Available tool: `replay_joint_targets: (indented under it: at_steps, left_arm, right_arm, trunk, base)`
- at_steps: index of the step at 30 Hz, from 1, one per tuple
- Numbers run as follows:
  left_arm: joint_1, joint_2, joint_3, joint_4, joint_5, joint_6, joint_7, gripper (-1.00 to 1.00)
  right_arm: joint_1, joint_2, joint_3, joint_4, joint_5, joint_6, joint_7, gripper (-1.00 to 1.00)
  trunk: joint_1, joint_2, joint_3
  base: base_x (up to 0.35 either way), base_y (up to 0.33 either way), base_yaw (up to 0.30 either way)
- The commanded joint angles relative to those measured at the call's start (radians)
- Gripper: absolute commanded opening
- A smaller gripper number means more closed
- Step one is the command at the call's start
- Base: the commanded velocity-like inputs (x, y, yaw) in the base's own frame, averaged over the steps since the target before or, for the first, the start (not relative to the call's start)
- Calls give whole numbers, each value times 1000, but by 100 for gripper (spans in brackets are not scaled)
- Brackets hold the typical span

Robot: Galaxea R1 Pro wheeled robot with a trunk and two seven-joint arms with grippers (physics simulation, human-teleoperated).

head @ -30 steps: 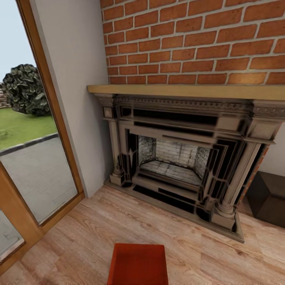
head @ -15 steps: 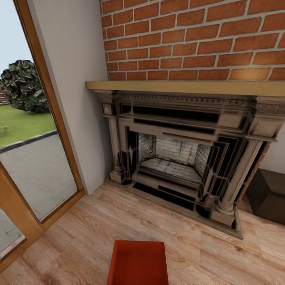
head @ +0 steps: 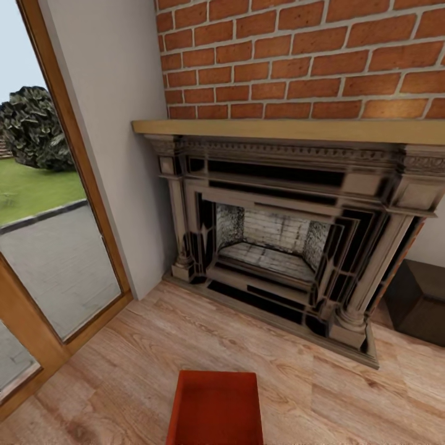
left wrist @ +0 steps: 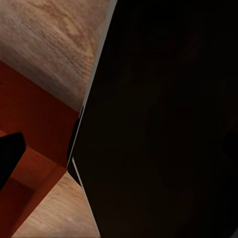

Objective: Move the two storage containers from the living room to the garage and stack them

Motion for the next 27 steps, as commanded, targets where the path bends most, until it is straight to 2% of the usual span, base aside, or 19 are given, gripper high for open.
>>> replay_joint_targets:
  at_steps: [1,13,19,27]
  left_arm:
    - [0,0,3,-1,2,-2,1,100]
    - [0,0,3,-1,2,-2,1,100]
    - [0,0,3,-1,2,-2,1,100]
    - [0,2,3,-1,3,-2,1,100]
  right_arm:
    - [-1,0,7,3,-4,-6,-2,100]
    - [-1,-1,6,3,-4,-6,-2,100]
    - [-1,-1,6,3,-27,-6,-2,100]
    - [-1,-3,6,3,-30,-7,-2,100]
  trunk:
    - [0,0,-2]
    - [0,0,-22]
    - [0,0,-31]
    - [0,0,-44]
  base:
    - [0,0,0]
    - [0,0,0]
    - [0,0,0]
    - [0,0,0]
